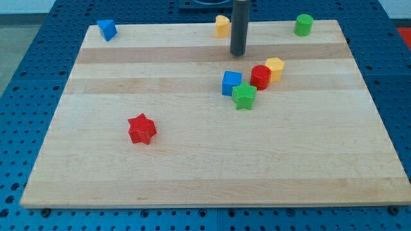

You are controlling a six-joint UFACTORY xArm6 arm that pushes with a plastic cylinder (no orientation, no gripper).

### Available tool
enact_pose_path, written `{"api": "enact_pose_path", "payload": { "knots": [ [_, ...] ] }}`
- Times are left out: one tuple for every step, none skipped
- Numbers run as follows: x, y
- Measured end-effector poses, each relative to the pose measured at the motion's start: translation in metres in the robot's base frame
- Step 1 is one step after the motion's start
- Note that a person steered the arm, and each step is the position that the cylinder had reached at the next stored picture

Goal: Push the cube green star and red circle in different directions

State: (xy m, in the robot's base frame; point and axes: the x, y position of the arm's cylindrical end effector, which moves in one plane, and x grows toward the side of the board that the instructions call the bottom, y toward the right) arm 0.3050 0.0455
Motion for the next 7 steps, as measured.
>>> {"api": "enact_pose_path", "payload": {
  "knots": [
    [0.043, -0.003],
    [0.075, -0.003],
    [0.091, -0.003],
    [0.098, -0.003],
    [0.08, -0.003],
    [0.064, -0.003],
    [0.064, 0.001]
  ]
}}
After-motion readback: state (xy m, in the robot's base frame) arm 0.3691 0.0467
